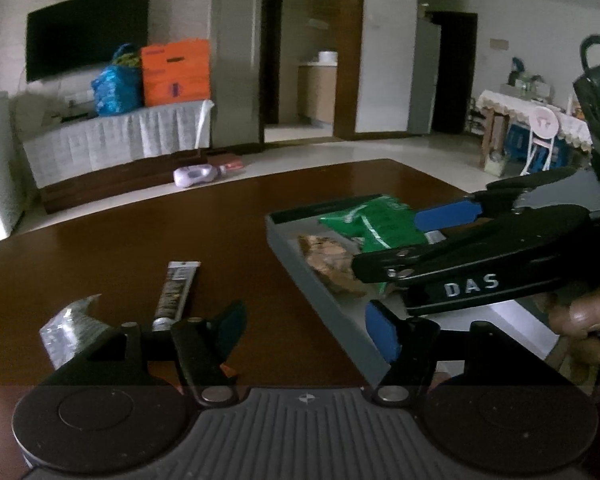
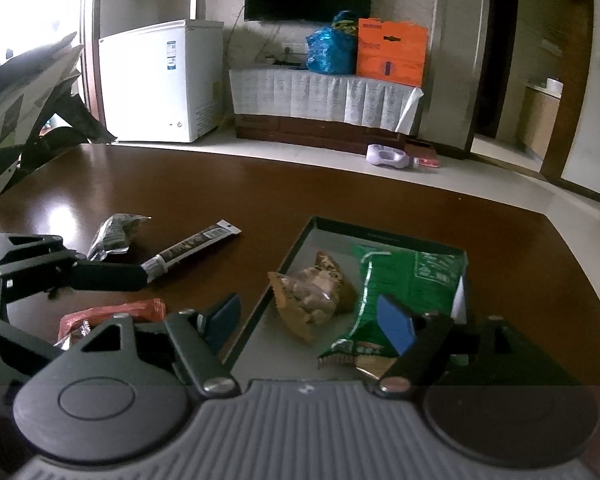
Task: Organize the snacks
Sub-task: 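Move both grippers back toward the remaining snacks on the table, then lower the left gripper onto the long orange candy bar and close it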
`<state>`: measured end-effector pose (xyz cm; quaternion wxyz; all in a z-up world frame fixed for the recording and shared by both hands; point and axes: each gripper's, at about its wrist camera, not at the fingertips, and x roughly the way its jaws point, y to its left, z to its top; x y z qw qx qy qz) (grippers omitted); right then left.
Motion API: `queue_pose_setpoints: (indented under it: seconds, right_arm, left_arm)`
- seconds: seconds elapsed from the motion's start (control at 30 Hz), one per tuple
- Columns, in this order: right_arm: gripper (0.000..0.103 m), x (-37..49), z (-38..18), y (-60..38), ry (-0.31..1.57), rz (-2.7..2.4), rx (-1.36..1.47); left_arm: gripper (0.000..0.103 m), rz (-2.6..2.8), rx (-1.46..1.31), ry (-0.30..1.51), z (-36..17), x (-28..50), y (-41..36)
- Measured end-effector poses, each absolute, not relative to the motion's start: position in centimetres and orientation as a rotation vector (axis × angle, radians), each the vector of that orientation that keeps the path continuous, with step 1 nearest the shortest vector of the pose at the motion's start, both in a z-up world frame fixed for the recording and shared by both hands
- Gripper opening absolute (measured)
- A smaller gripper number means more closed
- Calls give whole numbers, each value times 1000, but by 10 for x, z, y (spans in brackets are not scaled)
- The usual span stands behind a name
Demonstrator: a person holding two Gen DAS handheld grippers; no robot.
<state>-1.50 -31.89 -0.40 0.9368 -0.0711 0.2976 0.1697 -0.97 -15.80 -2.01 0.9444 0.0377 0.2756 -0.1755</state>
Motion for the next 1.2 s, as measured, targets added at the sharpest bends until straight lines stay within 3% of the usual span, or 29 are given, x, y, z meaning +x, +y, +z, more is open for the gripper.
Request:
queue_pose_setpoints:
  seconds: [1.2]
  right_arm:
    - [77, -25, -17, -258, 645, 589, -247]
  left_arm:
    - [67, -238, 109, 664, -29, -34, -77]
